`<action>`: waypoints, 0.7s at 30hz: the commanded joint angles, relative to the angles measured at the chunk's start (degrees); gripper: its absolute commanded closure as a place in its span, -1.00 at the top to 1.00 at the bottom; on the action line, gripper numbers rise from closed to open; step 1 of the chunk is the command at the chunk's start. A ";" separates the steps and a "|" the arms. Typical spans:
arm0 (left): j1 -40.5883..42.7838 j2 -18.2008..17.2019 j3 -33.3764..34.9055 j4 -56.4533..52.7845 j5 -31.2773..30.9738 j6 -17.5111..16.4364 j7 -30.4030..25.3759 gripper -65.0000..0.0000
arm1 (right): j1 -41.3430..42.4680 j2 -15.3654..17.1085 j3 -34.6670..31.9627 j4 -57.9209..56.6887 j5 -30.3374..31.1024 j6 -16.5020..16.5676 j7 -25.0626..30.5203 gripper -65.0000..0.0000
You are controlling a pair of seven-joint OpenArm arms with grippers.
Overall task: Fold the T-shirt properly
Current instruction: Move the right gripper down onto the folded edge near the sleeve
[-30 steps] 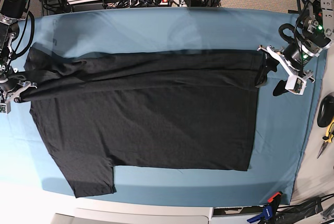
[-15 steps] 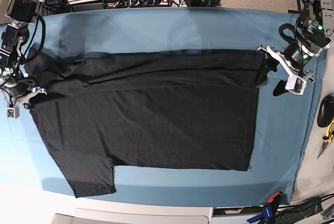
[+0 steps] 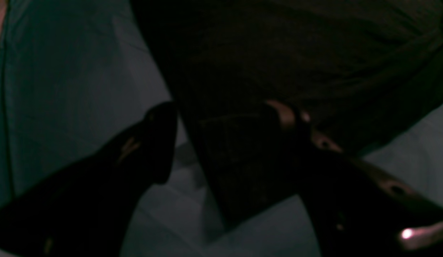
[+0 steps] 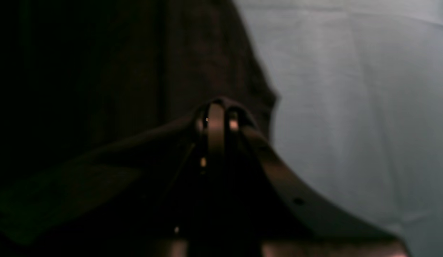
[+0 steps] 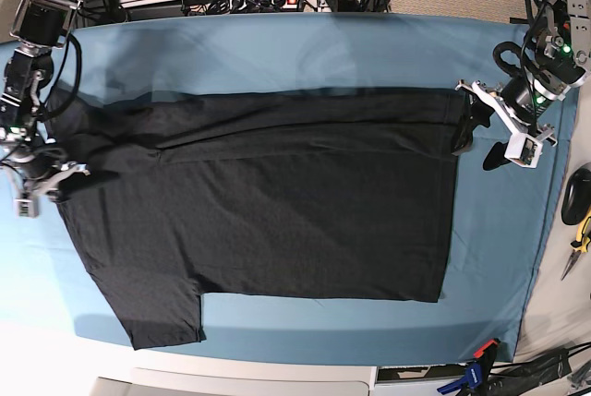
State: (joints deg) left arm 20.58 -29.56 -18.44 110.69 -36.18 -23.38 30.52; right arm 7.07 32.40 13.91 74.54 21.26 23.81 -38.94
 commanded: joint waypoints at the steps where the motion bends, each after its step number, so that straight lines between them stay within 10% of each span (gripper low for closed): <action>1: -0.44 -0.90 -0.44 0.79 -0.61 0.00 -1.62 0.16 | 1.38 1.40 -1.20 0.76 0.26 -0.04 2.08 -1.00; 21: -0.44 -0.90 -0.44 0.79 -0.59 -0.02 -1.55 0.16 | 7.34 1.36 -11.82 0.70 -8.46 -2.64 4.59 -1.00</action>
State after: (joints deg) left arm 20.58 -29.54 -18.44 110.69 -36.18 -23.38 30.37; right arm 12.86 32.38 1.69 74.52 12.86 21.41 -36.01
